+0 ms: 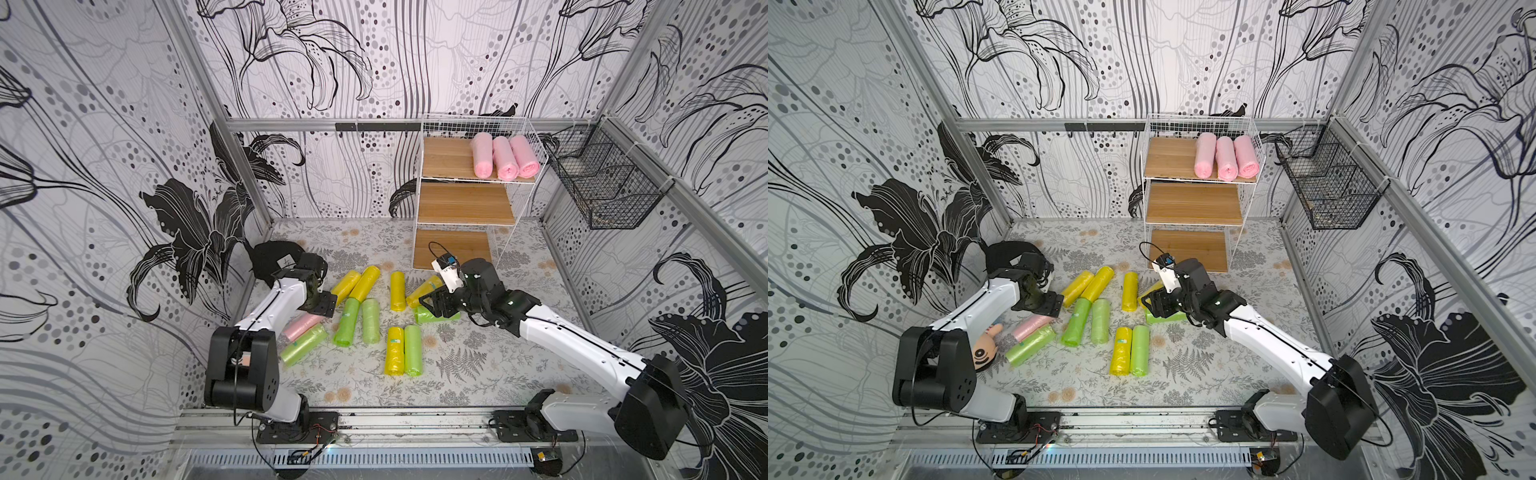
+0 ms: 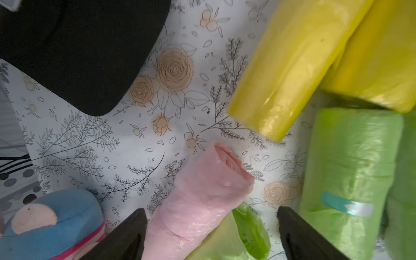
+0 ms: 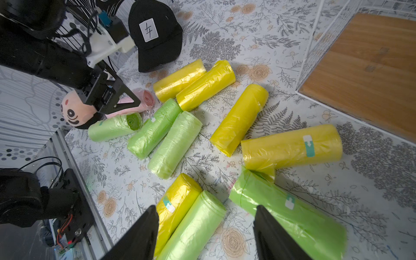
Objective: Sort the rolls of trash bags by color and place them on the shelf
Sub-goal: Pick up the roll of trash bags from the center of the board.
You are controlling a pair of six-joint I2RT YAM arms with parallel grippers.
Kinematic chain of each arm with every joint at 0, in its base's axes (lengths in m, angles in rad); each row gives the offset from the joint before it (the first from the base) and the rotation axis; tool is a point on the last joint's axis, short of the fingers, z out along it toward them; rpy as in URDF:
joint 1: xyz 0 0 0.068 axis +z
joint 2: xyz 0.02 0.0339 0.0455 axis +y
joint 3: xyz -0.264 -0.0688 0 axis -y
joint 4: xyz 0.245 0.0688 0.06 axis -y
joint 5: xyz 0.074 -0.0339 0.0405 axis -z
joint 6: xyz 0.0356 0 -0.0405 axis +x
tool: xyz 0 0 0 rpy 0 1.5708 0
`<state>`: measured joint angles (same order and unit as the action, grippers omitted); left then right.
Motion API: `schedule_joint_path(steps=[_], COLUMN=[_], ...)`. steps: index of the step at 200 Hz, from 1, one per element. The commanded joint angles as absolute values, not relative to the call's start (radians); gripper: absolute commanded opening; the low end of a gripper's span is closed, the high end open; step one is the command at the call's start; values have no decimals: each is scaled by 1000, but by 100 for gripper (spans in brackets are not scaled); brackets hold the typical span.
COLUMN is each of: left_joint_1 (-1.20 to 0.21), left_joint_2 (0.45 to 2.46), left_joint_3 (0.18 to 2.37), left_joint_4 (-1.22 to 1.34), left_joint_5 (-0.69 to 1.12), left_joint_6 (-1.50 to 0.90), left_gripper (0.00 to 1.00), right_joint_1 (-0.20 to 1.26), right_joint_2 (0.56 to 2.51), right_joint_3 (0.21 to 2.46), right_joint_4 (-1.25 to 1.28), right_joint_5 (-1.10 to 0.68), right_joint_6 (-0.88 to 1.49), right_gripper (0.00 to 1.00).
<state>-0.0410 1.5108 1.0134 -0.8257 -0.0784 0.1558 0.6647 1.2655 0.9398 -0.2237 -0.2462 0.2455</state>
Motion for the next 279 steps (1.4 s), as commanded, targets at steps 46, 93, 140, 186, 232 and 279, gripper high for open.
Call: schedule_joint_path(steps=[46,93,140,186,232,279], left_joint_1=[-5,-7,-6,-6,-5,-7], left_joint_2=[1598,1719,1817,1818,1680,1376], left_joint_3=[1041,1083,1140,1187,1272,1419], left_joint_4=[-827,-815,-800,-851,-864,-768], left_joint_5=[26,-35,-85,-103,-188,-26], left_joint_6=[310,351,354,311,247,42], left_gripper=[92,83,65,35,30,30], right_joint_1=[667,667,667,668,667,667], right_joint_2=[1249,1262,1263,1263,1251,1265], right_joint_3=[926,937,943,947,986,1065], right_joint_4=[-206,-215,-229,-243,-257,-140], right_joint_5=[-233,-235,-224,-203,-205,-342], right_joint_6=[226,224,218,219,232,327], right_gripper=[70,70,70,70,70,73])
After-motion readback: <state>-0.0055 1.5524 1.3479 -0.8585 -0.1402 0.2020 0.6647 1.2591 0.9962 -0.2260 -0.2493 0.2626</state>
